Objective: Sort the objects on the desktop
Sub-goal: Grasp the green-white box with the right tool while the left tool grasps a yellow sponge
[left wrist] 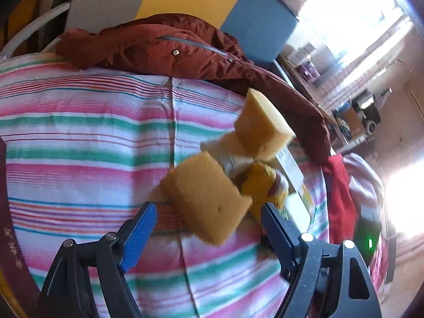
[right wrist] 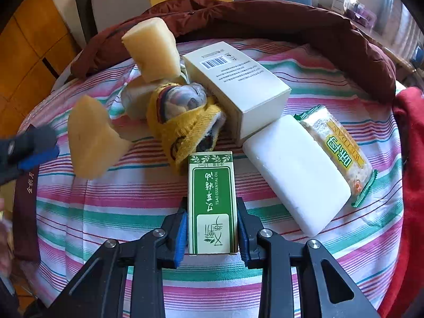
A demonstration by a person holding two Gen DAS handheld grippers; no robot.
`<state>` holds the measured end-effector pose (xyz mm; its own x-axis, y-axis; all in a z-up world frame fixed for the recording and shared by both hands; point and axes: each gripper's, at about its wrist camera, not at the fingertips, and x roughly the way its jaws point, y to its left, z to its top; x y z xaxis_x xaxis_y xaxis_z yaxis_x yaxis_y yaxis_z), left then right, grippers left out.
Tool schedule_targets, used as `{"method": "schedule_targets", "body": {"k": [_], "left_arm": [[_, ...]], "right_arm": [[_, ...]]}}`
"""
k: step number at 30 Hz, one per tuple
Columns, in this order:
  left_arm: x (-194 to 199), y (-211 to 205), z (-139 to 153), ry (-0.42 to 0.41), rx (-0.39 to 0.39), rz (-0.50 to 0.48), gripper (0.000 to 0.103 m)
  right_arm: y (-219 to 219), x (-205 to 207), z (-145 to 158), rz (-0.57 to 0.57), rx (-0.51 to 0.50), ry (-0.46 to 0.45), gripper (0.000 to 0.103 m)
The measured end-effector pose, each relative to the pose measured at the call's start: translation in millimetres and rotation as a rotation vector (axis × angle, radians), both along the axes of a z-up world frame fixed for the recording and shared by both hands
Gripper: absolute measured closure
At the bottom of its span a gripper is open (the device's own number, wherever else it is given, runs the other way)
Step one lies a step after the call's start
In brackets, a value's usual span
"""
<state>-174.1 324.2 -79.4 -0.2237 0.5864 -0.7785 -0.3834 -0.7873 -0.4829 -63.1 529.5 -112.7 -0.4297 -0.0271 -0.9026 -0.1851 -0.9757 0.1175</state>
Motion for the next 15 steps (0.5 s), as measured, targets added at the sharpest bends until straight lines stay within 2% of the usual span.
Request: {"method": "schedule_targets", "body": {"k": [3,7,11,15], "left_arm": [[-10,8,-2,-0.011,0.0,0.026,0.02],[-19,21,-10,-0.005,-0.048,0.041,0.02],[-21,28,-23,-0.022,-0.089,0.032,0.029],[-11,28,-25,0.044,-0.12,-0.006,0.038]], "right_arm": [[-2,-2,2,0.001,0.002,-0.002,0.071],[-8,-11,3,0.005,0.01,-0.006,0.071],[-8,-10,4,0.012,0.019,-0.007,0.071],[-14,-14,5,0.018,0.026,-0.008,0.071]]}}
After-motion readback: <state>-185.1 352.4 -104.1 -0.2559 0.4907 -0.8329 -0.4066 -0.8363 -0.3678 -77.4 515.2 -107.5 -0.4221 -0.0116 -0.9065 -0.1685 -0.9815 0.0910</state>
